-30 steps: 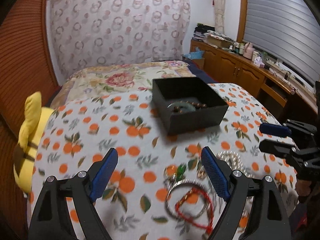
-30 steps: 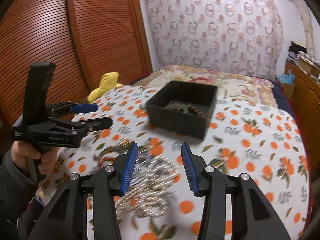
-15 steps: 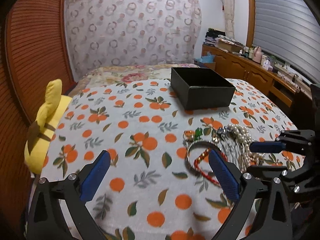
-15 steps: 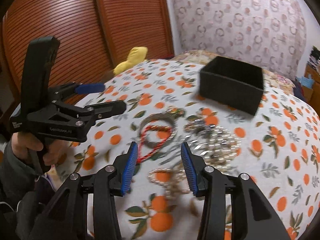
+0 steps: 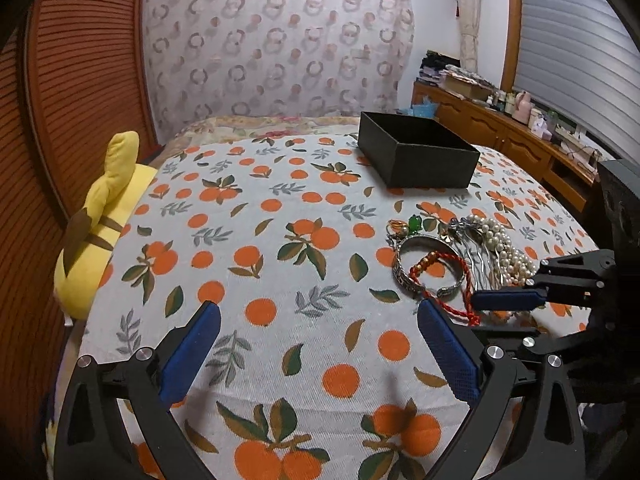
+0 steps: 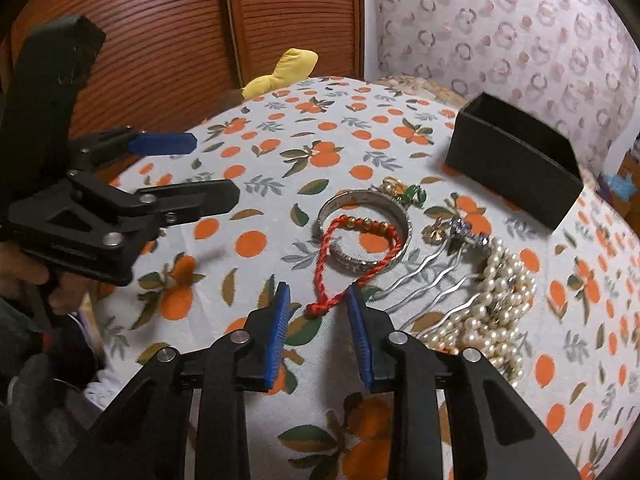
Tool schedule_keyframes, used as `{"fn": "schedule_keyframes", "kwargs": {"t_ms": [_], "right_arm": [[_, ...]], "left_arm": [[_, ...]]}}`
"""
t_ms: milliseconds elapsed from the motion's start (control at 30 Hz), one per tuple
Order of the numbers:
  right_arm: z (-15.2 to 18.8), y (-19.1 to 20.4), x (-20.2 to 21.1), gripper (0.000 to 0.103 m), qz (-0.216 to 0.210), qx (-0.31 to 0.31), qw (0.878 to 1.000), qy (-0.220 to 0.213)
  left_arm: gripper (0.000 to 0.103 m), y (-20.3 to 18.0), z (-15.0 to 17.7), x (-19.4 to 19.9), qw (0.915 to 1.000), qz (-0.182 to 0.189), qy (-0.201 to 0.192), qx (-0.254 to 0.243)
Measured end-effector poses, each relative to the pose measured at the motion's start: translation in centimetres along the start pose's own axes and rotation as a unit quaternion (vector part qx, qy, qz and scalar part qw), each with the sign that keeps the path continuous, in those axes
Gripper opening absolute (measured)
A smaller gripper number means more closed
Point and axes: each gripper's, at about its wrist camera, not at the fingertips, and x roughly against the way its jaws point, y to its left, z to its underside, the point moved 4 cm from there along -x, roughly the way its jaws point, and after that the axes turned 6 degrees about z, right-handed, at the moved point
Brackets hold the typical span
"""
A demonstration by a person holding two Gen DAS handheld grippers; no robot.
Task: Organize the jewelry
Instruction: 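Grasp the red string with the right tool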
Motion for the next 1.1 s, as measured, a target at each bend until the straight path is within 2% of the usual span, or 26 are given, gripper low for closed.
{"fn": "schedule_keyframes", "kwargs": {"t_ms": [67, 100, 133, 200, 433, 667, 833, 1100], "right_arm": [[-0.1, 0.1, -0.1, 0.028, 0.011, 0.006, 1.000, 0.002], [-0.1, 0.0, -0.1, 0.019, 0.017, 0.008, 1.000, 0.001], [0.0, 0.0, -0.1, 0.014, 0.018, 0.011, 1.000, 0.000], [0.0, -0.2, 0.0, 0.011, 0.015, 0.009, 1.000, 0.001], [0.9, -0.5, 2.1, 0.010, -0.020, -0.006, 1.000, -0.004], [1.2, -1.4, 4.7, 0.010, -0.012, -0.013, 0.999, -0.028], [0.4, -2.5, 6.3, 0.010, -0.012, -0.030, 0.998, -0.060], [-1.1, -3.7, 6.5, 0.010, -0.002, -0.039, 0.996, -0.082]], "left_arm": [[0.095, 0.0, 0.0, 0.1, 1.0000, 0.000, -0.002, 0.002], [0.095, 0.0, -0.1, 0.1, 1.0000, 0.001, -0.003, 0.003], [0.095, -0.1, -0.1, 0.2, 1.0000, 0.003, -0.005, 0.004], [0.095, -0.2, -0.2, 0.3, 1.0000, 0.005, -0.006, 0.003], [0.095, -0.6, -0.5, 0.1, 0.9999, 0.010, -0.005, 0.005], [0.095, -1.2, -1.0, -0.6, 0.9997, 0.023, 0.001, 0.004], [0.095, -1.5, -1.4, -1.4, 0.9994, 0.032, 0.008, 0.006], [0.095, -2.1, -1.5, -2.1, 0.9989, 0.044, 0.016, 0.006]]}}
